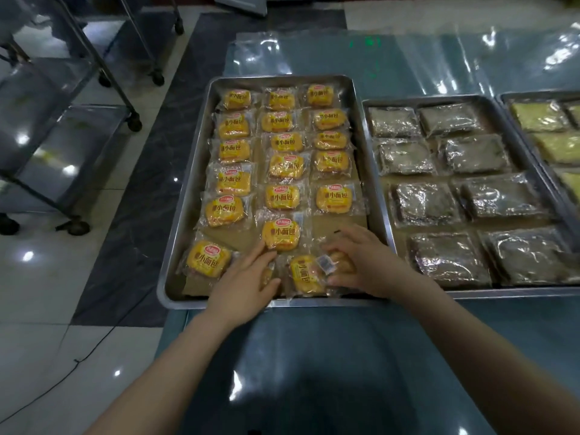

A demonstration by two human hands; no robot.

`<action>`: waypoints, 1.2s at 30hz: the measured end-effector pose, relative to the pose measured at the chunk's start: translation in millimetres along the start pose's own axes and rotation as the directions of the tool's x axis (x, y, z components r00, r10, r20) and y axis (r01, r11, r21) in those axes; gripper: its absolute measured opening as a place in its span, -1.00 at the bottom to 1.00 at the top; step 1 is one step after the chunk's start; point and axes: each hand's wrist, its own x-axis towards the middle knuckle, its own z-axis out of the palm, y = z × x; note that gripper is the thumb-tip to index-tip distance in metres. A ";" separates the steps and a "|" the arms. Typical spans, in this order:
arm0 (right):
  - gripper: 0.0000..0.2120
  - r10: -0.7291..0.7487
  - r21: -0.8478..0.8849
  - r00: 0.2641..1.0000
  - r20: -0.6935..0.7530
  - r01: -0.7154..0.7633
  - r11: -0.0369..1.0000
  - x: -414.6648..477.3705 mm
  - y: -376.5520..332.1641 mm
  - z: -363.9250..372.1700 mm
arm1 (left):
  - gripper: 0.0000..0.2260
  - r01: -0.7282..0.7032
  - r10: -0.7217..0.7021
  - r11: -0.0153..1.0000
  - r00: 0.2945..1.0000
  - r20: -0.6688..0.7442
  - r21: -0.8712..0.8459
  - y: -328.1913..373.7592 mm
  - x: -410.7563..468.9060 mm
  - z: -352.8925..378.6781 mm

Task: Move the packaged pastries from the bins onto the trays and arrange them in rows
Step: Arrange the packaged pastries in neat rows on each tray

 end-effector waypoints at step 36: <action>-0.84 0.551 0.972 0.826 -0.114 -0.021 0.234 -48.5 -50.7 8.2 | -0.82 0.007 -0.036 0.718 0.999 -0.028 -0.696 61.7 5.6 -39.5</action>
